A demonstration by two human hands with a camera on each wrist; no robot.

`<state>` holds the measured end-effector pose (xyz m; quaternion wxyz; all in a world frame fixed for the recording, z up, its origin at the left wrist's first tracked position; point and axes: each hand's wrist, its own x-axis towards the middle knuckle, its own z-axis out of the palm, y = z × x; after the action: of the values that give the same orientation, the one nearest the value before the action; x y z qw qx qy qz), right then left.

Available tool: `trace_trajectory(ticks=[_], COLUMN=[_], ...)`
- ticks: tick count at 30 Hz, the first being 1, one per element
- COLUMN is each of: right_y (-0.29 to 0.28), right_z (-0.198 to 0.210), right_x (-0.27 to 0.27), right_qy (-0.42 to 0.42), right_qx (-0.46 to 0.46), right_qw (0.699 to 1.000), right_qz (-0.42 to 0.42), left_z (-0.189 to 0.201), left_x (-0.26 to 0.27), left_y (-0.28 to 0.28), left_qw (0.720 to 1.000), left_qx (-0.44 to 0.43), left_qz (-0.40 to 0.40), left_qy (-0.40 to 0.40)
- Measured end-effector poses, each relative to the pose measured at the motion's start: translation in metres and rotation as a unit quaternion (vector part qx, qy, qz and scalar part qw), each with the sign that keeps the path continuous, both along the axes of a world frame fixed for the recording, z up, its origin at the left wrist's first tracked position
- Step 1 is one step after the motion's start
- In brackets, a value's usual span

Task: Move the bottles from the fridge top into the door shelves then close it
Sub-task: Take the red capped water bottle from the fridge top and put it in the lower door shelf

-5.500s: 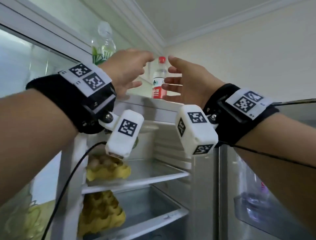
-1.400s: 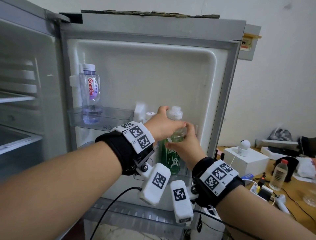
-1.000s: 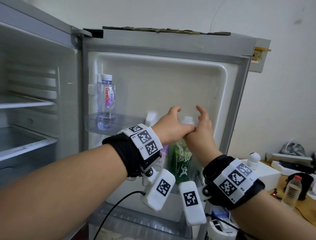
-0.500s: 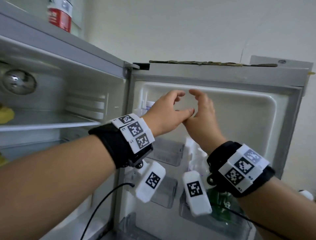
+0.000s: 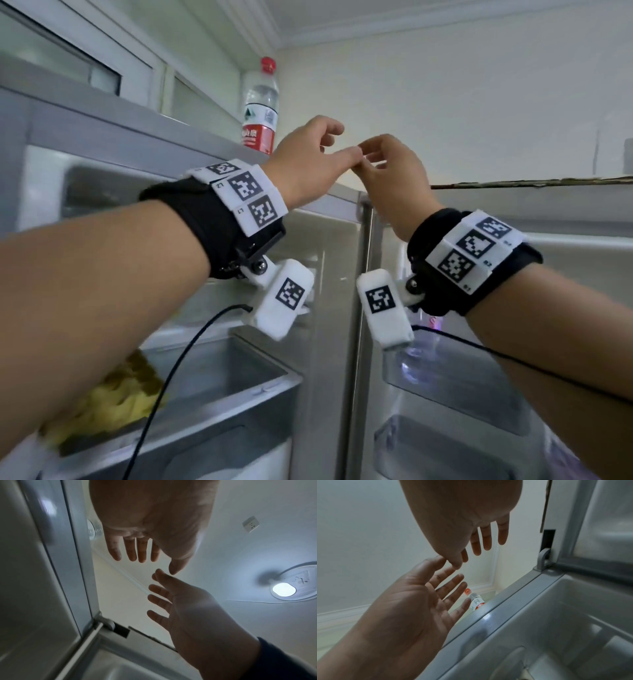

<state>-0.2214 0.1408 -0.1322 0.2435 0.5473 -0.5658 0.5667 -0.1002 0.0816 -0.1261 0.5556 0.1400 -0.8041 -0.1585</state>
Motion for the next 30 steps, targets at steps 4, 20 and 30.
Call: trace_trajectory(ticks=[4, 20, 30], right_y=[-0.029, -0.108, -0.162], right_z=[0.035, 0.137, 0.176], right_x=[0.025, 0.047, 0.020], right_qy=[-0.048, -0.236, -0.240], right_qx=[0.007, 0.104, 0.111], right_qw=[0.998, 0.935, 0.914], right_qz=[0.038, 0.241, 0.309], left_z=[0.035, 0.146, 0.175], left_x=[0.032, 0.071, 0.029], left_y=[-0.021, -0.062, -0.088], left_qw=[0.999, 0.991, 0.984], left_qx=[0.016, 0.073, 0.073], left_qz=[0.024, 0.028, 0.065], left_qy=[0.033, 0.107, 0.149])
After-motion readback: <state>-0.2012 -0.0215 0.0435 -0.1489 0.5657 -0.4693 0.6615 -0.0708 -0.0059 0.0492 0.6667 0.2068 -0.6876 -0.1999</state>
